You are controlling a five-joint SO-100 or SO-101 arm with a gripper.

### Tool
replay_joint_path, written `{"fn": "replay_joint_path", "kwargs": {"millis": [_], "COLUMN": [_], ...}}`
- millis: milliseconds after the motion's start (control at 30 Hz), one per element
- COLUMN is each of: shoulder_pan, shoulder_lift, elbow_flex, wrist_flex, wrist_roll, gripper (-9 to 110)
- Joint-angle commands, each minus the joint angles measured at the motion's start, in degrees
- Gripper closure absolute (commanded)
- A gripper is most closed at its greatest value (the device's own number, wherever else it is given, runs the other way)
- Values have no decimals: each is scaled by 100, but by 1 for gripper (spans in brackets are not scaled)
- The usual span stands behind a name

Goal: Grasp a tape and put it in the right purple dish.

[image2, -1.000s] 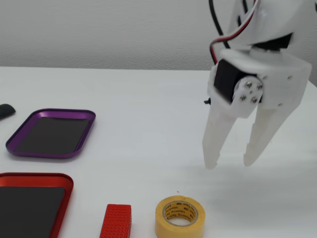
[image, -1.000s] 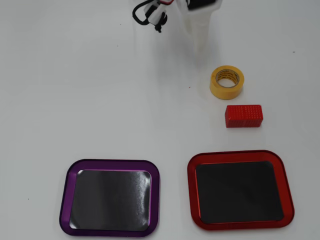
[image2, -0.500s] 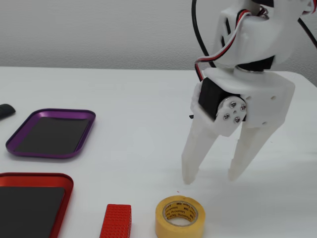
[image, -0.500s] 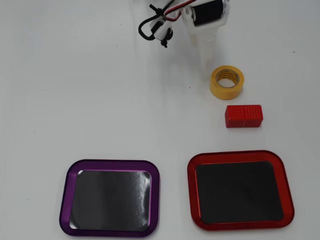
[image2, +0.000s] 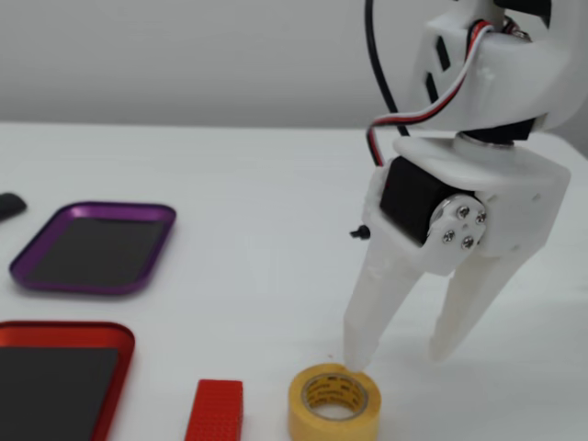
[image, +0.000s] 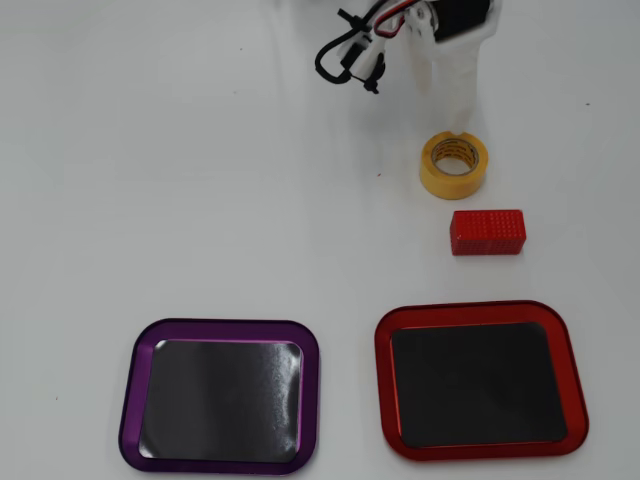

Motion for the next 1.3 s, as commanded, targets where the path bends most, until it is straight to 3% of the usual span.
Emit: {"fn": "replay_joint_path", "kwargs": {"millis": [0,633,700,800,867,1033,1267], "shoulder_pan": [-26,0,-9,0,-9,281,712], "shoulder_lift": [26,-1485,-1644,-1775,-1775,-976,1644], "elbow_flex": [-176,-554,-598,-615,-615,-817,-554], "wrist_flex": [-79,-589,-598,-598,-598,-510,-510], "wrist_roll": [9,-18,-62,-70,-70,-44,-79], "gripper": [81,82,86,101,101,102,102]}}
